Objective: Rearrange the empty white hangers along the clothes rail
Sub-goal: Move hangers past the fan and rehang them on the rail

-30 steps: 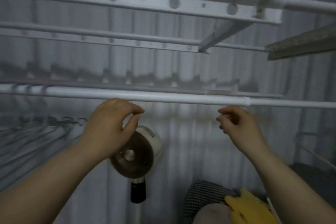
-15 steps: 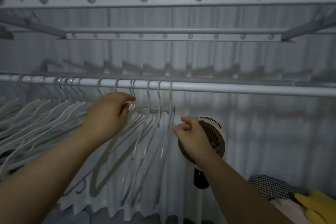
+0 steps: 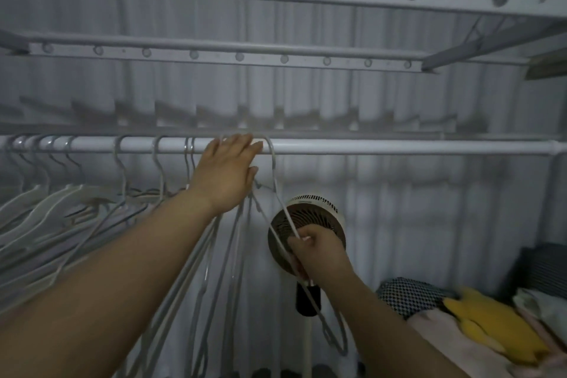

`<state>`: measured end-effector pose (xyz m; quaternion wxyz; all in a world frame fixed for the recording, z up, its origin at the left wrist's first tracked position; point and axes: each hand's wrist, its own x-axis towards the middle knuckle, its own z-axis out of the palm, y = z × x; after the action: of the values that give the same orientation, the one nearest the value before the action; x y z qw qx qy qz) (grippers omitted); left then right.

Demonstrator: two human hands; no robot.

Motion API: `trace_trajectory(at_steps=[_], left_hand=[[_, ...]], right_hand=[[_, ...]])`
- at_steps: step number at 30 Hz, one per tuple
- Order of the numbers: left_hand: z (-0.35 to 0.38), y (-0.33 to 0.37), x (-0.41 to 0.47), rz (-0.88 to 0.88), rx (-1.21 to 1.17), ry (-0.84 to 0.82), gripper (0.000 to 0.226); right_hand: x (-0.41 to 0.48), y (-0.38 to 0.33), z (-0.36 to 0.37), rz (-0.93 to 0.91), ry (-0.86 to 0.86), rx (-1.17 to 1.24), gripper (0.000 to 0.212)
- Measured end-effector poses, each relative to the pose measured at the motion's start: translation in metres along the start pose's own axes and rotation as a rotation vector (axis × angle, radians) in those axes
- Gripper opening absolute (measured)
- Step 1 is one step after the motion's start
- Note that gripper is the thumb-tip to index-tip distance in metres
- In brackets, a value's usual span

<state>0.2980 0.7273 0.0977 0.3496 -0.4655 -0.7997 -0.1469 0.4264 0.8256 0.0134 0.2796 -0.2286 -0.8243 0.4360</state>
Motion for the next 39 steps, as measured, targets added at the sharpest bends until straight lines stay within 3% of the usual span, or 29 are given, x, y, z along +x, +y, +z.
trace_trajectory(at_steps=[4, 12, 17, 26, 32, 36, 39], left_hand=[[0.013, 0.004, 0.002, -0.004, -0.023, 0.173, 0.051], [0.025, 0.017, 0.010, -0.070, 0.097, 0.249, 0.046], [0.037, 0.079, 0.034, -0.164, 0.017, 0.281, 0.041], [0.076, 0.226, 0.089, -0.020, -0.080, 0.298, 0.052], [0.101, 0.315, 0.128, 0.100, -0.011, 0.361, 0.052], [0.114, 0.345, 0.140, 0.076, 0.005, 0.392, 0.053], [0.120, 0.349, 0.142, 0.051, 0.000, 0.374, 0.056]], right_hand=[[-0.001, 0.023, -0.037, -0.042, 0.101, -0.176, 0.027], [-0.003, 0.072, -0.148, 0.023, 0.243, -0.268, 0.021], [0.001, 0.114, -0.224, 0.050, 0.313, -0.282, 0.016], [0.003, 0.180, -0.351, 0.104, 0.342, -0.306, 0.012], [-0.002, 0.195, -0.418, 0.028, 0.356, -0.302, 0.017], [-0.001, 0.209, -0.456, 0.032, 0.430, -0.263, 0.030], [-0.002, 0.225, -0.473, 0.093, 0.421, -0.273, 0.027]])
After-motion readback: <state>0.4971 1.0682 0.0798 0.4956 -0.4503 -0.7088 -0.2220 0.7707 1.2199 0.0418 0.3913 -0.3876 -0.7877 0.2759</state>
